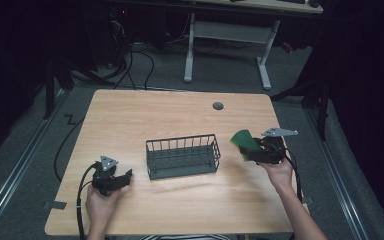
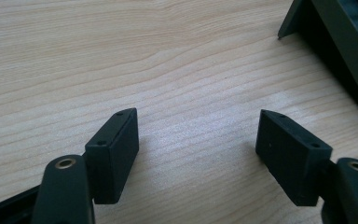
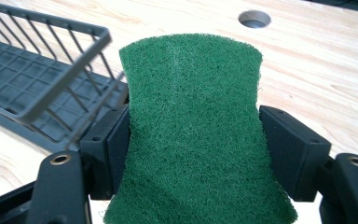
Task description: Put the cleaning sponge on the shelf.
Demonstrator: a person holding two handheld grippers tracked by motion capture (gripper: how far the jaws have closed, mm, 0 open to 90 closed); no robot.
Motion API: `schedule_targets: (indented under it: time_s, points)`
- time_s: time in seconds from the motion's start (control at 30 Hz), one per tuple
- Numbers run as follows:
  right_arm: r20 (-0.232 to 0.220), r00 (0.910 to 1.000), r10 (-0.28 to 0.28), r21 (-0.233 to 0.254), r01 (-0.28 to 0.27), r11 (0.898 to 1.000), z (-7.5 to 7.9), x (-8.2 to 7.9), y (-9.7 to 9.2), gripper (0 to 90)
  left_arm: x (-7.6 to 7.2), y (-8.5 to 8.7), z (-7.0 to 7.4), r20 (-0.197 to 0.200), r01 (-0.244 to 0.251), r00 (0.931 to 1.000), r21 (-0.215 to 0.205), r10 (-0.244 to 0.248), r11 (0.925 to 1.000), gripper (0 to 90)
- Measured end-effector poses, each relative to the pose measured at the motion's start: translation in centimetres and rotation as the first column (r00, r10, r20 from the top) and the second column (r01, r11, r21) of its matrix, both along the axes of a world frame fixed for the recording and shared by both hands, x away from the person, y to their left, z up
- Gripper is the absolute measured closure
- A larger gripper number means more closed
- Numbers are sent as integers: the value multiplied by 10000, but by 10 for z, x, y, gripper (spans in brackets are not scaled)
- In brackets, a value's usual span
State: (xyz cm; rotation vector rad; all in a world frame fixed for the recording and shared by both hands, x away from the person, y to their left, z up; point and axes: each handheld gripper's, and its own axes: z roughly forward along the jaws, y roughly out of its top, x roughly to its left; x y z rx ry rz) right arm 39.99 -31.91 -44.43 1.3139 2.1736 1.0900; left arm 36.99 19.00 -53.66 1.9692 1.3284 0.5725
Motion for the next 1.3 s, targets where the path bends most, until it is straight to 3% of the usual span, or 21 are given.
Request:
schedule_targets:
  time_s: [0.17,0.27,0.53,0.67,0.83,1.0,1.07,1.13,1.3]
  points:
    - [27,10000,57,-8,-56,10000,4,-2,9,292,0,0,0,13,-11,10000,-43,11,10000,304]
    - [223,9997,86,350,-93,9993,13,-6,9,293,0,0,0,11,-9,10000,-49,9,10000,306]
    - [581,9970,517,298,-534,9981,41,-10,16,293,0,0,0,5,6,10000,-8,-6,10000,307]
    - [822,9907,1082,178,-1100,9938,56,-6,34,293,0,0,0,13,-19,10000,-24,19,10000,308]
    - [920,9817,1668,-107,-1665,9860,65,1,62,292,0,0,0,10,-6,10000,-53,6,10000,308]
    - [909,9750,2026,-189,-2017,9793,65,9,86,292,0,0,0,10,-9,10000,-37,10,10000,308]
    - [847,9716,2208,-444,-2177,9750,63,12,98,291,0,0,0,10,-5,10000,-55,5,10000,308]
    - [796,9678,2388,-1011,-2305,9678,60,16,111,291,0,0,0,9,-5,10000,-49,5,10000,308]
    - [432,9628,2668,-1430,-2583,9554,47,26,131,290,0,1,0,7,-4,10000,-65,4,10000,308]
